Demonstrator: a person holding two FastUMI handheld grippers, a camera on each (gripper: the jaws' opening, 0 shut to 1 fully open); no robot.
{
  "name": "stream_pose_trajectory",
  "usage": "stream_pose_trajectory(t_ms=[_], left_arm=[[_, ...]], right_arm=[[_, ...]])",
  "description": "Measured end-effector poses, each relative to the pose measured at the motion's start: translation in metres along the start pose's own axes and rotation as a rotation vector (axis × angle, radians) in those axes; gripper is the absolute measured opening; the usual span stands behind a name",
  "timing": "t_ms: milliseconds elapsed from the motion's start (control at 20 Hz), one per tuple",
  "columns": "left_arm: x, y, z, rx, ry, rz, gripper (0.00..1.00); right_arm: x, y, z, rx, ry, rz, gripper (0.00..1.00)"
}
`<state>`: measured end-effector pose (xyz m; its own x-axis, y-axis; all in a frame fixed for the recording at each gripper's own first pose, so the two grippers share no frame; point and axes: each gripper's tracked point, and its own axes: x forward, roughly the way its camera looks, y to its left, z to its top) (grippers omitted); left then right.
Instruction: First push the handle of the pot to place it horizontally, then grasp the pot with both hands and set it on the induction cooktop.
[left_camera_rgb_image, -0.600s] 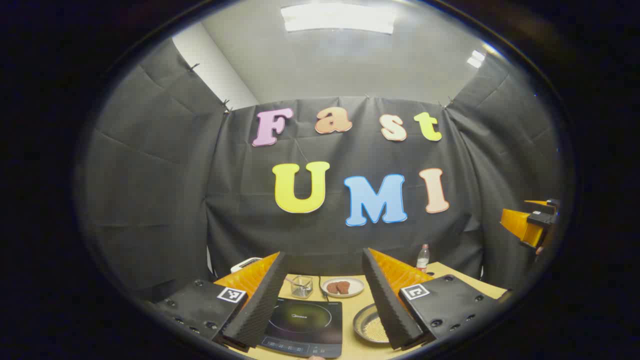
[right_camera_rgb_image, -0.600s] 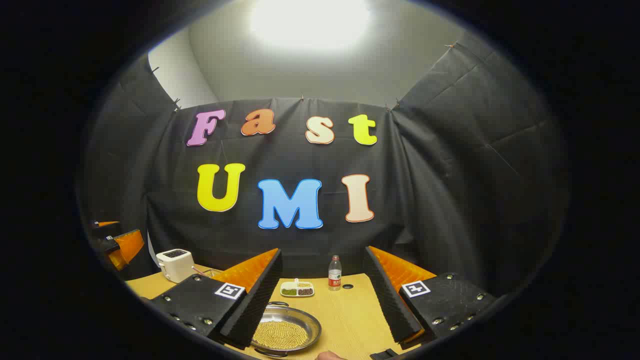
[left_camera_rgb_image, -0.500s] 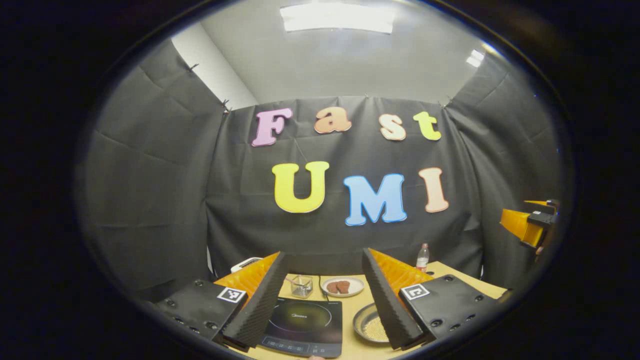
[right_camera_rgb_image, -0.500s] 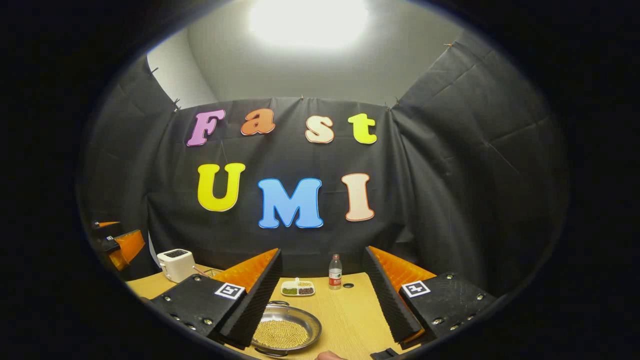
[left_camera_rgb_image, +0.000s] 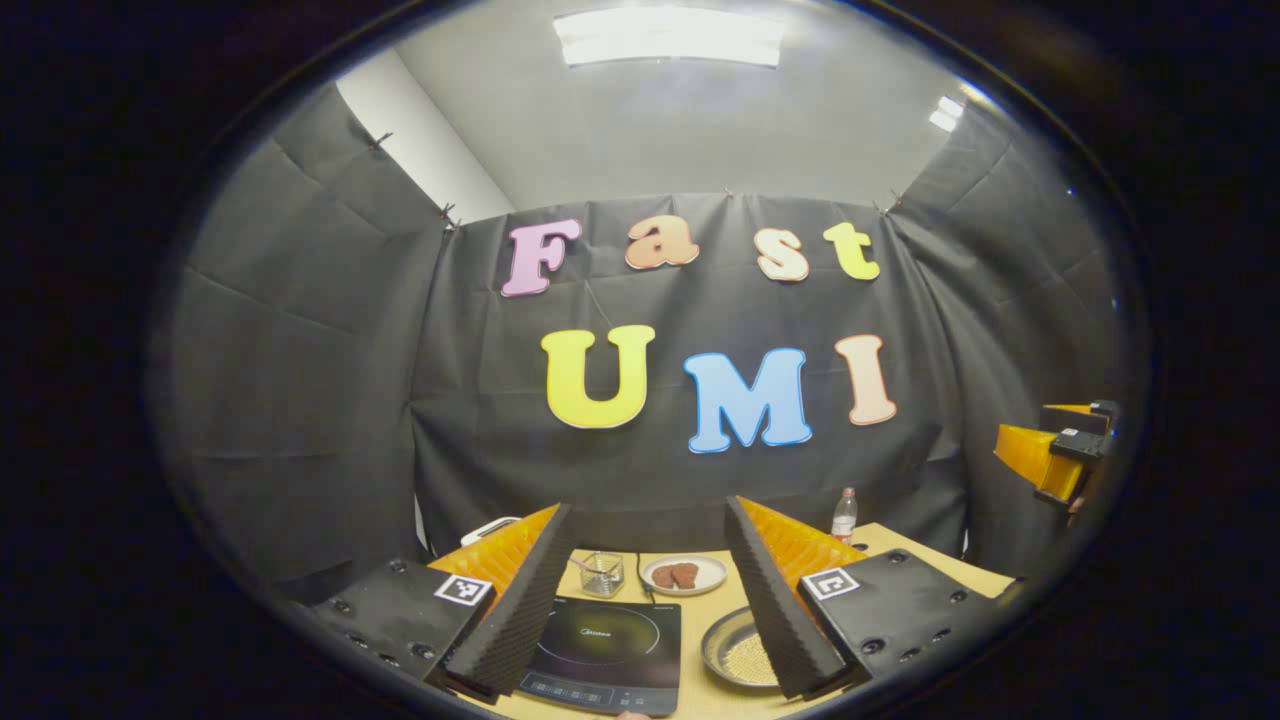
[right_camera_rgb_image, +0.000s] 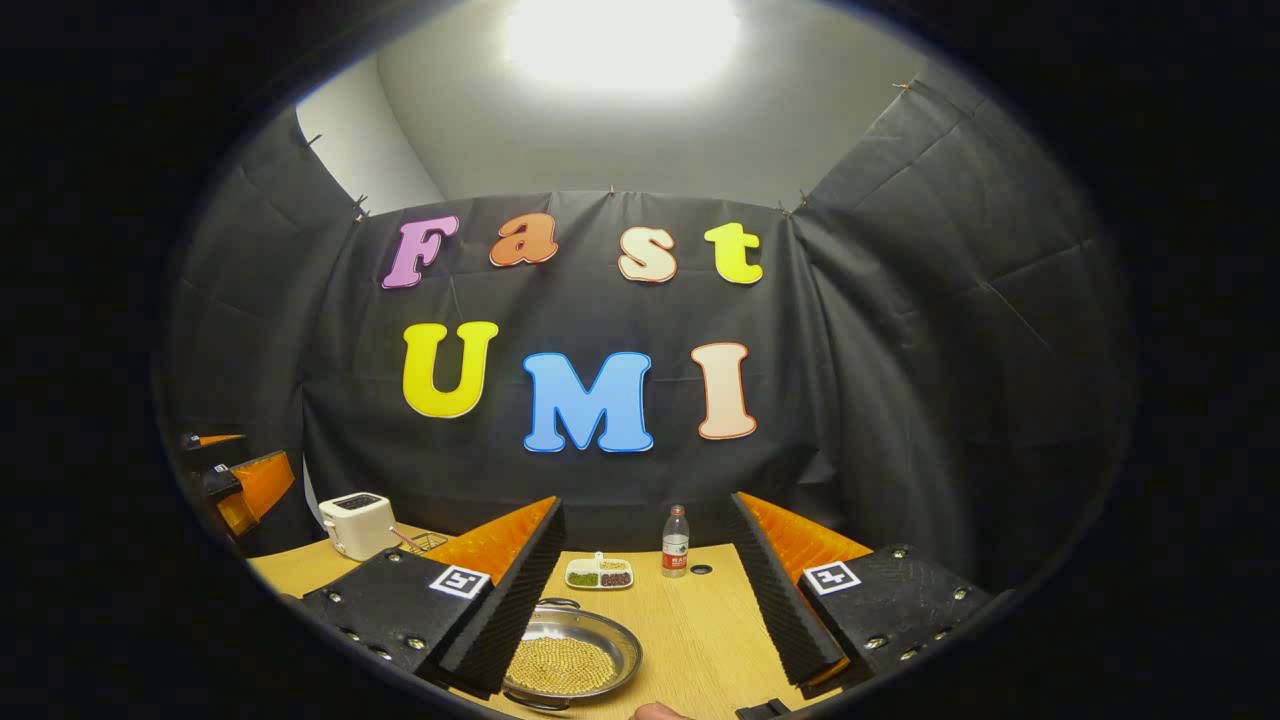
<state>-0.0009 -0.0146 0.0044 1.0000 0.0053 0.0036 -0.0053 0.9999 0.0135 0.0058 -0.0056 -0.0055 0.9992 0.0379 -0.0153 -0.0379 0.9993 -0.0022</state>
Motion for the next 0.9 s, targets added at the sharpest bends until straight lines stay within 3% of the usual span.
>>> stream_pose_trajectory(t_ms=[550,650,700,800,850,900], left_arm=[[0.002,-0.012,0.002,0.013,-0.001,0.010,0.98],[0.001,-0.014,0.003,0.017,-0.003,0.012,0.97],[0.001,-0.015,0.003,0.018,-0.004,0.013,0.96],[0.002,-0.015,0.003,0.023,-0.004,0.016,0.95],[0.002,-0.016,0.004,0.023,-0.005,0.019,0.95],[0.001,-0.018,0.005,0.022,-0.005,0.019,0.94]], right_arm=[[0.009,-0.002,-0.013,-0.007,0.036,0.044,1.00],[0.009,-0.002,-0.015,-0.008,0.042,0.053,0.84],[0.011,-0.005,-0.019,-0.009,0.046,0.042,0.82],[0.012,-0.008,-0.018,-0.006,0.050,0.037,0.53],[0.013,-0.005,-0.019,-0.005,0.056,0.049,0.45],[0.013,-0.002,-0.021,-0.005,0.062,0.061,0.45]])
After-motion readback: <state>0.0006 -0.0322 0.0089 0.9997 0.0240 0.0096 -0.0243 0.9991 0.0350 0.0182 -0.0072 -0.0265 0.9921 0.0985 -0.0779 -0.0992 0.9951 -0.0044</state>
